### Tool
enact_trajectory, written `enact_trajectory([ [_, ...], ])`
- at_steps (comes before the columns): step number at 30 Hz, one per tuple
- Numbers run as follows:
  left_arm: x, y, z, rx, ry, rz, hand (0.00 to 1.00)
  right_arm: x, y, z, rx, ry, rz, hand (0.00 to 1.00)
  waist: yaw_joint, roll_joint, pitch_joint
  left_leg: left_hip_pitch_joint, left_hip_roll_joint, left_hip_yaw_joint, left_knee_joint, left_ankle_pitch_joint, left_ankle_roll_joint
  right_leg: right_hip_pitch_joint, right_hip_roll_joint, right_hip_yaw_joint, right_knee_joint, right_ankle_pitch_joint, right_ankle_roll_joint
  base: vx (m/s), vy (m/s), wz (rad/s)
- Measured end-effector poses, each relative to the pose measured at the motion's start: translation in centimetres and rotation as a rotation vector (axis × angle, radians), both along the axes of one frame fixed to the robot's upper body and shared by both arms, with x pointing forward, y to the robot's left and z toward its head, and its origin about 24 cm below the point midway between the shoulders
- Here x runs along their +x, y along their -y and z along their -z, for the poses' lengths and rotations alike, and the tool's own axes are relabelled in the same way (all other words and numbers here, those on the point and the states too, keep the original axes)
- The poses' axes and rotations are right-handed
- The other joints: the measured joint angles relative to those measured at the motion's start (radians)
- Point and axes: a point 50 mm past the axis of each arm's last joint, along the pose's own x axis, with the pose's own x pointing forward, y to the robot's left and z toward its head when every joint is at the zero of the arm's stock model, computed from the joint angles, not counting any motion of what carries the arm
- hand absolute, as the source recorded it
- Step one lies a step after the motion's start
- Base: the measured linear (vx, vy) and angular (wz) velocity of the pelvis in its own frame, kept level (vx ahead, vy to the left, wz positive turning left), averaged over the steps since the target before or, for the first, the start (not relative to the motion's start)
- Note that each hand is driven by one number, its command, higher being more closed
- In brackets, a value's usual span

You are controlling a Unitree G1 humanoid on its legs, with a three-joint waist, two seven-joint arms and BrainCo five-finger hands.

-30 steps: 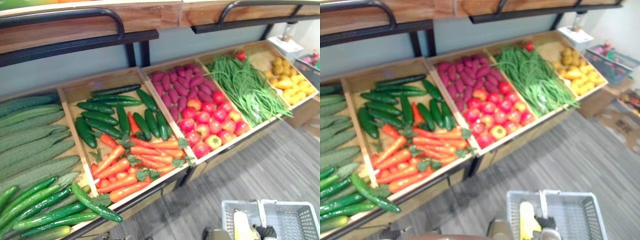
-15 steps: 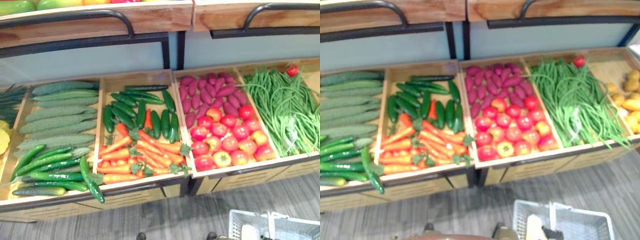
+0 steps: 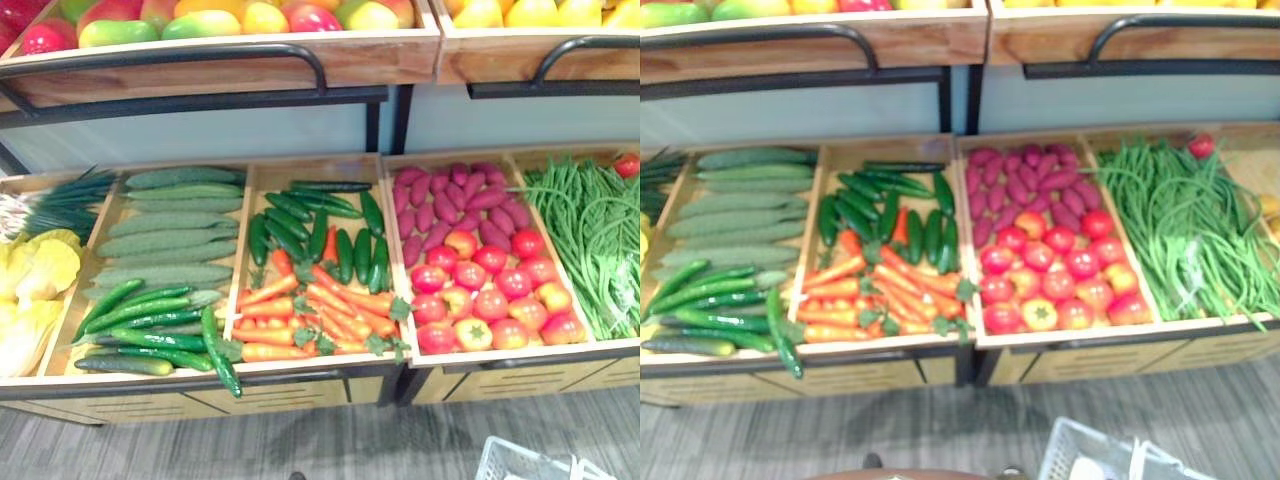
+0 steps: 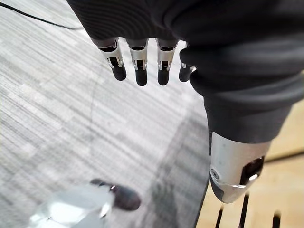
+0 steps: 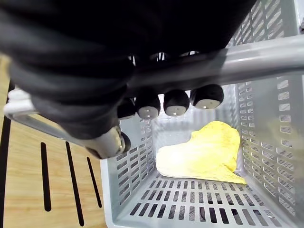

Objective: Pick vegetable in the basket

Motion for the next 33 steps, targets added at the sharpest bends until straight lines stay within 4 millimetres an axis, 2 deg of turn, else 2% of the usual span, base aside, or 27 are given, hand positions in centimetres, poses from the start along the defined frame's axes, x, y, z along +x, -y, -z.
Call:
enact_trajectory([
  [2, 0.3, -3.5, -1.6, 0.151, 0.022, -0.114, 0.0, -0.4, -0.5, 0.3, 0.022, -0.019, 0.002, 1.0, -0.011, -0.014, -0.013, 0.003, 0.0, -0.006, 0.0, -0.007, -0.002, 0.014, 0.0, -0.013, -0.002, 0.001, 0.002, -0.01, 0.016, 0.16],
  [3, 0.4, -4.4, -2.2, 0.195, 0.026, -0.123, 0.0, -0.5, -0.6, 0.3, 0.026, -0.022, 0.001, 1.0, -0.016, -0.017, -0.019, 0.003, 0.0, -0.008, 0.0, -0.009, -0.002, 0.016, 0.0, -0.014, -0.002, 0.001, 0.002, -0.02, 0.017, 0.13],
  [5, 2.1, -7.3, -4.7, 0.377, 0.076, -0.116, 0.0, -0.5, -0.7, 0.4, 0.028, -0.03, -0.018, 1.0, -0.015, -0.02, -0.025, 0.001, -0.005, -0.021, 0.0, -0.013, 0.002, 0.019, -0.007, -0.023, 0.002, 0.0, 0.0, -0.04, 0.022, 0.12],
  [7, 3.6, -8.7, -6.8, 0.516, 0.109, -0.07, 0.0, -0.7, -0.7, 0.3, 0.022, -0.039, -0.038, 1.0, -0.01, -0.02, -0.026, -0.002, -0.011, -0.026, 0.0, -0.017, 0.007, 0.018, -0.012, -0.024, 0.004, -0.003, -0.003, -0.05, 0.026, 0.1],
  [10, 7.4, -10.2, -11.9, 0.82, 0.184, 0.093, 0.0, -0.9, -0.4, 0.1, -0.005, -0.038, -0.072, 1.0, 0.007, -0.015, -0.029, -0.026, -0.024, -0.04, -0.005, -0.019, 0.011, 0.011, -0.019, -0.02, -0.002, -0.007, 0.003, -0.07, 0.027, 0.15],
  [11, 8.1, -10.3, -12.9, 0.87, 0.199, 0.124, 0.0, -1.0, -0.3, 0.0, -0.011, -0.036, -0.073, 1.0, 0.007, -0.013, -0.031, -0.03, -0.027, -0.045, -0.005, -0.019, 0.011, 0.011, -0.019, -0.018, -0.005, -0.007, 0.003, -0.03, 0.023, 0.23],
  [14, 10.1, -9.9, -17.3, 1.09, 0.256, 0.293, 0.0, -0.6, 0.3, -0.3, -0.041, -0.024, -0.098, 1.0, 0.012, -0.005, -0.037, -0.032, -0.04, -0.049, -0.005, -0.018, 0.018, 0.008, -0.023, 0.003, -0.014, -0.003, -0.003, 0.04, 0.023, 0.12],
  [18, 12.1, -9.7, -19.3, 1.205, 0.251, 0.489, 0.0, 0.2, 0.7, -0.6, -0.066, -0.01, -0.144, 1.0, 0.018, 0.008, -0.042, -0.032, -0.043, -0.048, 0.0, -0.016, 0.015, 0.006, -0.022, 0.016, -0.016, 0.007, 0.004, 0.07, 0.0, -0.04],
  [23, 15.9, -8.5, -22.1, 1.28, 0.359, 0.827, 0.0, 1.9, 1.4, -1.1, -0.091, 0.013, -0.225, 1.0, 0.022, 0.013, -0.04, -0.032, -0.043, -0.023, 0.0, -0.025, 0.013, -0.008, -0.02, 0.042, -0.027, 0.011, 0.01, 0.05, -0.009, -0.14],
  [26, 16.9, -8.7, -22.7, 1.268, 0.354, 0.98, 0.0, 2.9, 2.0, -1.6, -0.11, 0.04, -0.28, 1.0, 0.007, 0.017, -0.034, -0.026, -0.045, -0.012, 0.0, -0.033, 0.015, -0.011, -0.019, 0.059, -0.034, 0.014, 0.012, 0.04, 0.002, -0.16],
  [28, 17.6, -9.0, -22.8, 1.252, 0.32, 1.074, 0.0, 3.5, 2.3, -1.8, -0.12, 0.049, -0.305, 1.0, 0.008, 0.019, -0.029, -0.021, -0.046, 0.008, 0.0, -0.037, 0.014, -0.021, -0.019, 0.078, -0.033, 0.015, 0.012, 0.04, 0.004, -0.26],
  [33, 19.6, -9.0, -22.0, 1.153, 0.251, 1.313, 0.0, 5.3, 2.9, -2.5, -0.15, 0.08, -0.364, 1.0, 0.004, 0.021, 0.01, -0.02, -0.049, 0.038, 0.0, -0.04, 0.017, -0.044, -0.02, 0.116, -0.038, 0.033, 0.011, 0.0, 0.007, -0.21],
])
